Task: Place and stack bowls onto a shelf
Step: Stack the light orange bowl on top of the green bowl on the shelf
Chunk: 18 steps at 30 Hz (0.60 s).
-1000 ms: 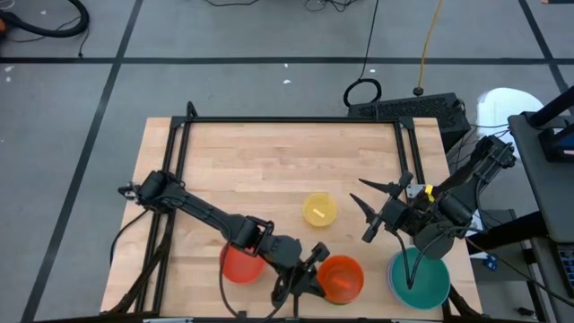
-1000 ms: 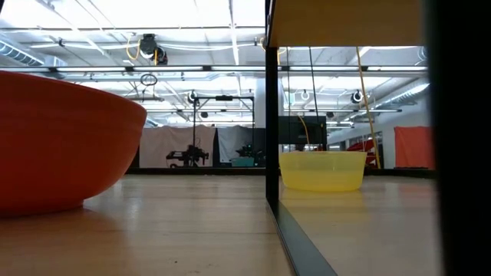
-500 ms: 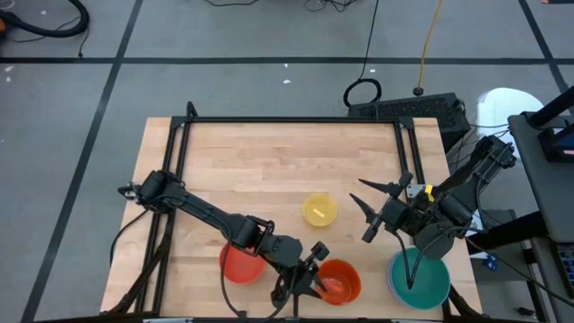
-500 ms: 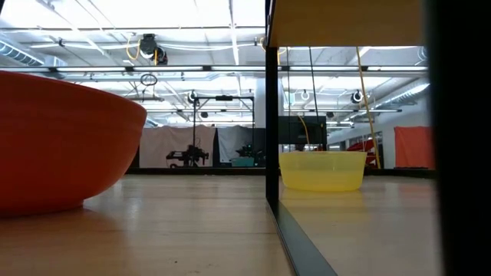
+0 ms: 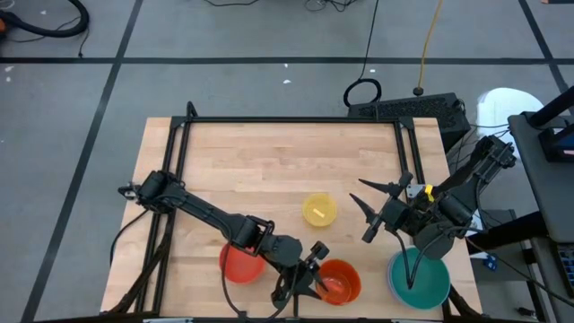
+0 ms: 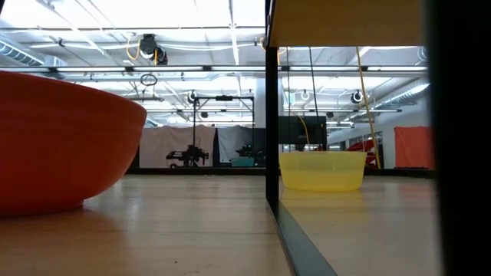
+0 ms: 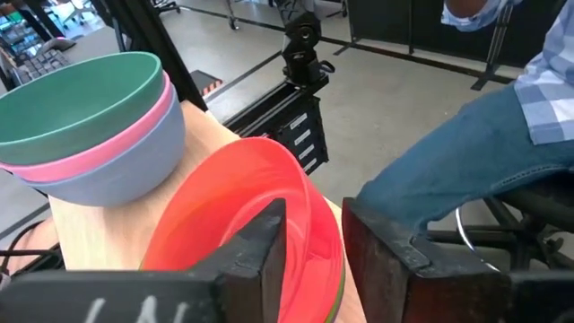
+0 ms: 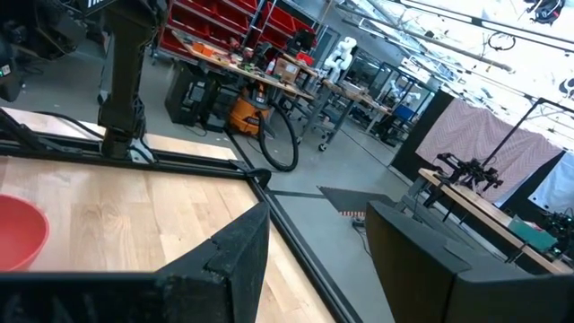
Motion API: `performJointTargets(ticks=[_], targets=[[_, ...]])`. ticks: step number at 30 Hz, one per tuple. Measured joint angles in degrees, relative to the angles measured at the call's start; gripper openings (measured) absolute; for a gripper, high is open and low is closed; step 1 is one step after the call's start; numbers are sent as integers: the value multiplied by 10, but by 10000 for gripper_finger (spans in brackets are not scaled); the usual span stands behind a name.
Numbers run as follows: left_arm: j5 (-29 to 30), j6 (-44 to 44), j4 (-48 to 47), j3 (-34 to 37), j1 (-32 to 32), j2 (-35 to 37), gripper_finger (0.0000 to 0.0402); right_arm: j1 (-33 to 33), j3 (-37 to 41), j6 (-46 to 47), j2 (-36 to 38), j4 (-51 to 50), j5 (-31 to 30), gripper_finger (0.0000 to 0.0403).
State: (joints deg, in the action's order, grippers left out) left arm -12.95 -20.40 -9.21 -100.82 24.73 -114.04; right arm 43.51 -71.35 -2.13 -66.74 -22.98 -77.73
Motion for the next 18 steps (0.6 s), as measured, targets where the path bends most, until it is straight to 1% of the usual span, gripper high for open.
performJointTargets(ticks=[3,7,10,12,16,18], targets=[[0,0,0,0,0,0,89,0,0,6,0,0,2,178],[0,2,0,0,0,0,43,0,0,15,0,0,31,178],[0,5,-2,0,0,0,11,0,0,25,0,0,34,178],[0,5,-5,0,1,0,6,0,0,31,0,0,47,178],[2,7,-5,0,2,0,21,0,0,43,0,0,62,178],[22,7,-4,0,5,0,22,0,0,47,0,0,72,178]])
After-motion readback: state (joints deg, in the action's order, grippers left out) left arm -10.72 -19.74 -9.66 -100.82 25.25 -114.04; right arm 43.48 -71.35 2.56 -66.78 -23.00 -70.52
